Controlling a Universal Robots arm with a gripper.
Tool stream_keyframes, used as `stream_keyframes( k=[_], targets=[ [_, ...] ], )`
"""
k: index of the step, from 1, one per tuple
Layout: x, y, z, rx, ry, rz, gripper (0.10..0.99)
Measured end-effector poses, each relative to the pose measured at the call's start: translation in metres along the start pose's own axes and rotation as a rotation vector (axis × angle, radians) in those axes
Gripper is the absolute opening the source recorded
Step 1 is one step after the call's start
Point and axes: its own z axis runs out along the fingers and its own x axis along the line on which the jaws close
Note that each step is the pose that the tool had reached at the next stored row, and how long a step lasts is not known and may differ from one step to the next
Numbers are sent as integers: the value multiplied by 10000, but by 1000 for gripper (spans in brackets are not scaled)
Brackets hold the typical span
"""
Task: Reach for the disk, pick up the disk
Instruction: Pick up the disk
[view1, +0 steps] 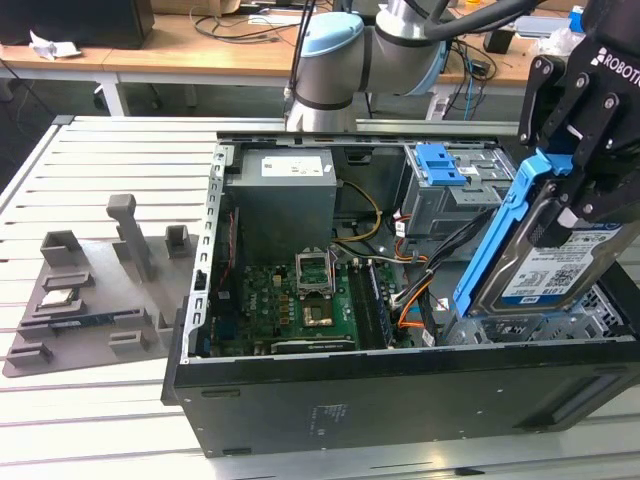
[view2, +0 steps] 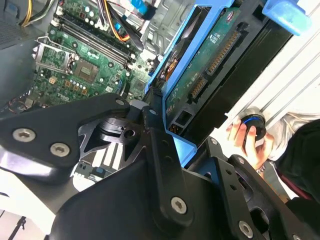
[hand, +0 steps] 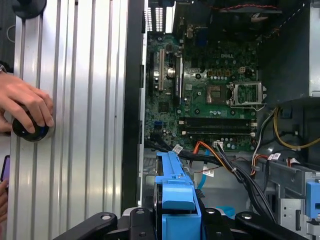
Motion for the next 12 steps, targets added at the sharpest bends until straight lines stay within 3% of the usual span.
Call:
stream_keyframes(
  k=[5, 12],
  targets=[
    [-90, -132, -2, -11, 0, 0, 373],
    [-133, -253, -2, -17, 0, -1, 373]
  ],
)
